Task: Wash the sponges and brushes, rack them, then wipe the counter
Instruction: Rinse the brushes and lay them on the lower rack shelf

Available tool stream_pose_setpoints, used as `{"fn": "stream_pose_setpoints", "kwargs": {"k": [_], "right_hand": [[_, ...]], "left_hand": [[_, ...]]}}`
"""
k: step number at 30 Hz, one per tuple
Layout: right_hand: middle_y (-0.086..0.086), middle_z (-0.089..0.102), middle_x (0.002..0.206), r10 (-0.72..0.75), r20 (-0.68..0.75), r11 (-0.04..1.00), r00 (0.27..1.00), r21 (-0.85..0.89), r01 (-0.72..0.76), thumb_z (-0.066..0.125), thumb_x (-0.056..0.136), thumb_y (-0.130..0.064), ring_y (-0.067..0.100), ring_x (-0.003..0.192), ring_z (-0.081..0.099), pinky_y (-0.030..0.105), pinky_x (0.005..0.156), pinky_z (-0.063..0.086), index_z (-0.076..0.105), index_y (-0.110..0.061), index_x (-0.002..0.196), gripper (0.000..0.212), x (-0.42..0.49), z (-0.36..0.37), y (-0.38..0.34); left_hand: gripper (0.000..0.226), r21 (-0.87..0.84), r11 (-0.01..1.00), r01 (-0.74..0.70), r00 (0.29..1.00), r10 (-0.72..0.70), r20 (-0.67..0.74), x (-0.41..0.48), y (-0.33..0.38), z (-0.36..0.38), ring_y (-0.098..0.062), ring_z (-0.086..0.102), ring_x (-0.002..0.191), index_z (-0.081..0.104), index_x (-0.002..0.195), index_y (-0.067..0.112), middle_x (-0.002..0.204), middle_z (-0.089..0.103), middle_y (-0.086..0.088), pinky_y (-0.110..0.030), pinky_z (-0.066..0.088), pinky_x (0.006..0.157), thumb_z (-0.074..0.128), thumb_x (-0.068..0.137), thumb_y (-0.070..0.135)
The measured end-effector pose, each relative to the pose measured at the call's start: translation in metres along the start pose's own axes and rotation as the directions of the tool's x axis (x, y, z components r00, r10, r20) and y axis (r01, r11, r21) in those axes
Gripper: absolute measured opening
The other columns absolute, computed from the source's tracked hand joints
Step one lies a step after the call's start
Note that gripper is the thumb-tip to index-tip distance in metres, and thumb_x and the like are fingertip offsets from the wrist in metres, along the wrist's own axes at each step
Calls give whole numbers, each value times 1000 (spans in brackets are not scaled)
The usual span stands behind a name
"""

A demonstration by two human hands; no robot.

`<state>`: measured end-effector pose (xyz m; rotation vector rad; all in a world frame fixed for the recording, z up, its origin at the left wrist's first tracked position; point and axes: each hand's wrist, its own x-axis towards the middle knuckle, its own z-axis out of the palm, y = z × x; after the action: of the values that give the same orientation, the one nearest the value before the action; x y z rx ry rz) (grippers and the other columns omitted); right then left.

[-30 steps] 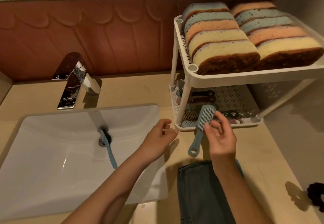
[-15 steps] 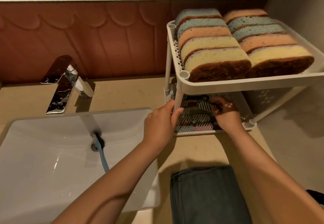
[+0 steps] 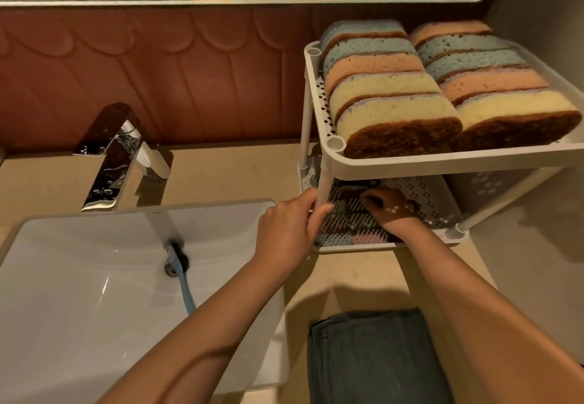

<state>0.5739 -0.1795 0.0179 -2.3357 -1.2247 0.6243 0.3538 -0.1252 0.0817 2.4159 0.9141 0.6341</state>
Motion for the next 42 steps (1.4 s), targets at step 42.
{"fn": "stream_pose_setpoints", "kwargs": {"k": [42], "right_hand": [[-11, 63, 76, -190, 322, 966, 928, 230, 118, 50, 91, -19, -3, 65, 55, 11, 58, 41, 65, -27, 93, 17, -147, 132, -185]], "left_hand": [[36, -89, 812, 577, 673, -411, 616, -133, -156, -113, -16, 55, 106, 52, 123, 19, 121, 57, -1, -30, 45, 90, 47, 93, 39]]}}
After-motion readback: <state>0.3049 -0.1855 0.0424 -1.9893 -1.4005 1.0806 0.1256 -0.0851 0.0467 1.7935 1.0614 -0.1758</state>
